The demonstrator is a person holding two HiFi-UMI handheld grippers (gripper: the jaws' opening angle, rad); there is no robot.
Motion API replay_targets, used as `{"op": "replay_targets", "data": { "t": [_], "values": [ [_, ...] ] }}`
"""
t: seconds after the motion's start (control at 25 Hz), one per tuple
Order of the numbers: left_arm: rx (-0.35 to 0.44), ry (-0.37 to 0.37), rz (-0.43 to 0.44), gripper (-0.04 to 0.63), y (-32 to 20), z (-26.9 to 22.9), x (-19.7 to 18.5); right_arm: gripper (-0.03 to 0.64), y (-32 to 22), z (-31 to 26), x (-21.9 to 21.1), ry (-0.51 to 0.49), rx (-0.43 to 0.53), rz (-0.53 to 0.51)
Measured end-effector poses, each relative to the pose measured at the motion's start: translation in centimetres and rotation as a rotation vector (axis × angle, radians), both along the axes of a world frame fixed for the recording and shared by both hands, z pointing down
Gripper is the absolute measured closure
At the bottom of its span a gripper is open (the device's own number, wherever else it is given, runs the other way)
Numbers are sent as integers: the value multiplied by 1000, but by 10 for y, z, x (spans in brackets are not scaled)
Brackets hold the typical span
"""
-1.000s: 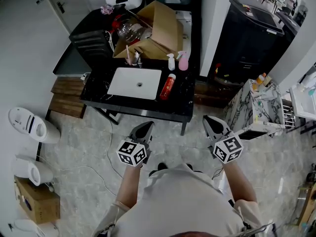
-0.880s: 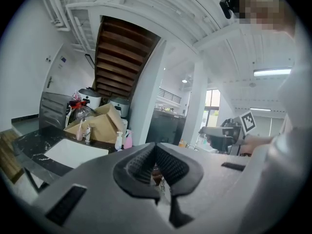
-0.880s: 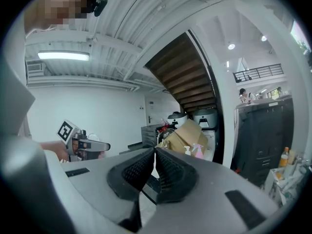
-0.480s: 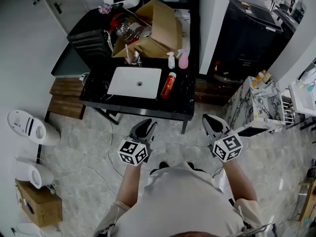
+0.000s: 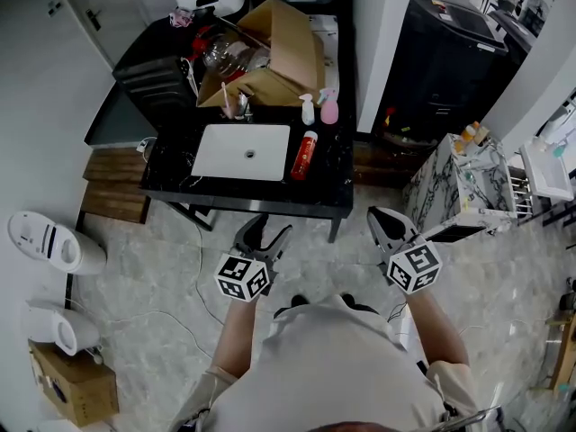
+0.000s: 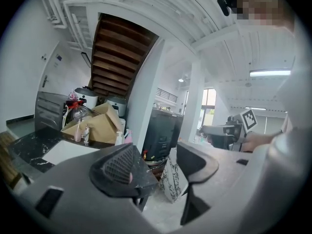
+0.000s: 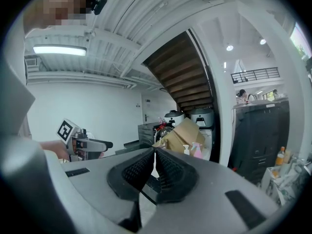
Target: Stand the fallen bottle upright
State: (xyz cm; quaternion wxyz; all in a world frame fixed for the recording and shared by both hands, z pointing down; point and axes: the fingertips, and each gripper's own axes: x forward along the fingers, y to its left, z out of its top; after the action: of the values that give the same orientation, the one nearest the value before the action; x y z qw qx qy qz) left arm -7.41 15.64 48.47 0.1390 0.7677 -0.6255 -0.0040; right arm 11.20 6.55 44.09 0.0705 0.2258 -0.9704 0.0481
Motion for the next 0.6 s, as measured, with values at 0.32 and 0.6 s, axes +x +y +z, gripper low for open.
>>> {"op": "replay_targets", "data": {
  "t": [0.32,0.6],
  "values": [
    [-4,3,26,310,6,5,-15,581,10,3,-12,13,2,28],
    [-13,-3,57,310,12,9,-27,581,19,3,-20,18,6,66]
  ]
}}
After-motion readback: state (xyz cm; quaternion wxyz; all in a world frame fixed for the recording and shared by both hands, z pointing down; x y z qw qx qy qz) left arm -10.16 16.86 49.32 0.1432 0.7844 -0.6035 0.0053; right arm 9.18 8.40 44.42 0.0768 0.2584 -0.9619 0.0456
